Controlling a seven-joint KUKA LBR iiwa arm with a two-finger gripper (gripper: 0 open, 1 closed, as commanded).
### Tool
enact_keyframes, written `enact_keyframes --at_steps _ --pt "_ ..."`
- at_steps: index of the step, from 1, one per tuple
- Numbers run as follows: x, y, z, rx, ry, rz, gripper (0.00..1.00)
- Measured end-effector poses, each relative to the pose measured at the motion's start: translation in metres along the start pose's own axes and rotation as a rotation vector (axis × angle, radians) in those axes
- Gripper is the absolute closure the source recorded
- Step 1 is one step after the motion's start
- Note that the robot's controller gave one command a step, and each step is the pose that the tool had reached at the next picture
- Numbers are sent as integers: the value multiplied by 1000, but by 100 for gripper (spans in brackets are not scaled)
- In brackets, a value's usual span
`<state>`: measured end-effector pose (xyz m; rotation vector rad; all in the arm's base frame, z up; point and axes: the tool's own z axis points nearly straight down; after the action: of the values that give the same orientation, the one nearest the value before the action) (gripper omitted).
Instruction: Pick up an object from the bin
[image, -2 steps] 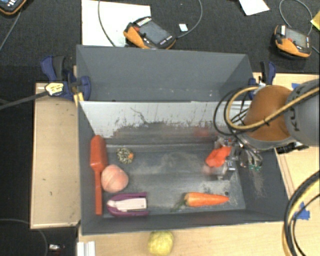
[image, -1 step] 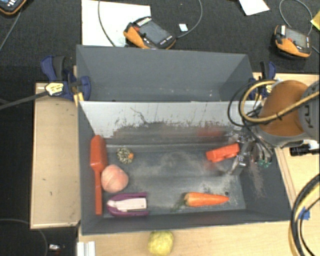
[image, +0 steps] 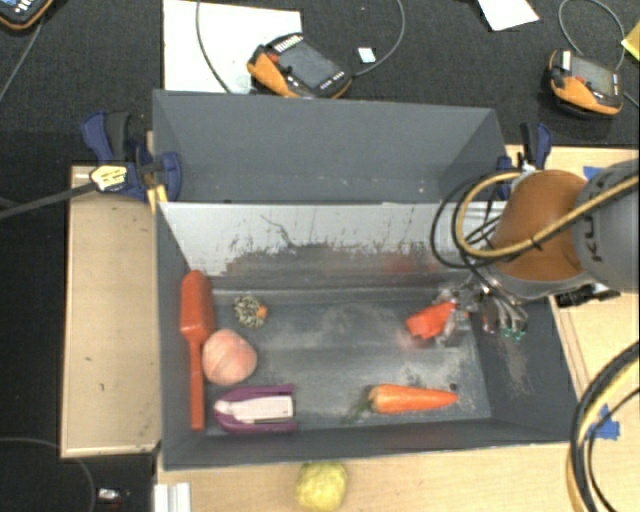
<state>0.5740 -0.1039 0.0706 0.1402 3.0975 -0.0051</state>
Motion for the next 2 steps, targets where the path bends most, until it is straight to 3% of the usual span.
enact_keyframes --at_steps 1,2 --pt "0 0 0 0 0 -1 100" --pt "4 -13 -113 -1 -1 28 100"
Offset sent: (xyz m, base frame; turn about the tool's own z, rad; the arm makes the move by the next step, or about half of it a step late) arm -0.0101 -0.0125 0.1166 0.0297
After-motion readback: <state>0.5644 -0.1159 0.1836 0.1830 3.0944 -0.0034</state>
